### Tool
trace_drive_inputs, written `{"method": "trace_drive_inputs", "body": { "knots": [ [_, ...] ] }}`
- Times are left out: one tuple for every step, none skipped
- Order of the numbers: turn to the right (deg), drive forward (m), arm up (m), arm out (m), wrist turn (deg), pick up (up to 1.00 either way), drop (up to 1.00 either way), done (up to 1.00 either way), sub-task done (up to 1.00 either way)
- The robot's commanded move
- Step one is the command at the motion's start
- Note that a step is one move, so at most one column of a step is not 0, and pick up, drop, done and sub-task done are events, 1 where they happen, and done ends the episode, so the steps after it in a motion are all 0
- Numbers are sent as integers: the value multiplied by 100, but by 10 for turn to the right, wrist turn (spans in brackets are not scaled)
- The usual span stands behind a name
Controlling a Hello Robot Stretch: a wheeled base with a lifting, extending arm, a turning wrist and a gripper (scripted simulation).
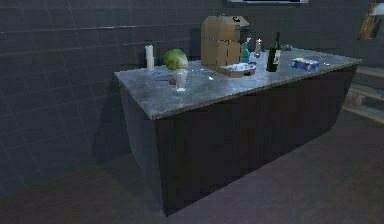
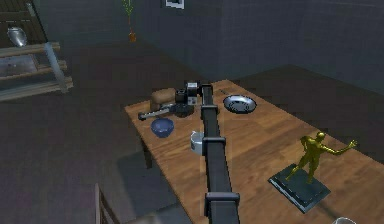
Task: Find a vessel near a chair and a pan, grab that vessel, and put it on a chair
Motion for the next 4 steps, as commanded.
{"method": "trace_drive_inputs", "body": {
  "knots": [
    [0, 0, 0, 0, 450, 0, 0, 0, 0],
    [0, 0, 0, 0, 150, 0, 0, 0, 0],
    [0, 0, -30, 0, 0, 0, 0, 0, 0],
    [0, 0, 0, 0, 0, 100, 0, 0, 0]
  ]
}}
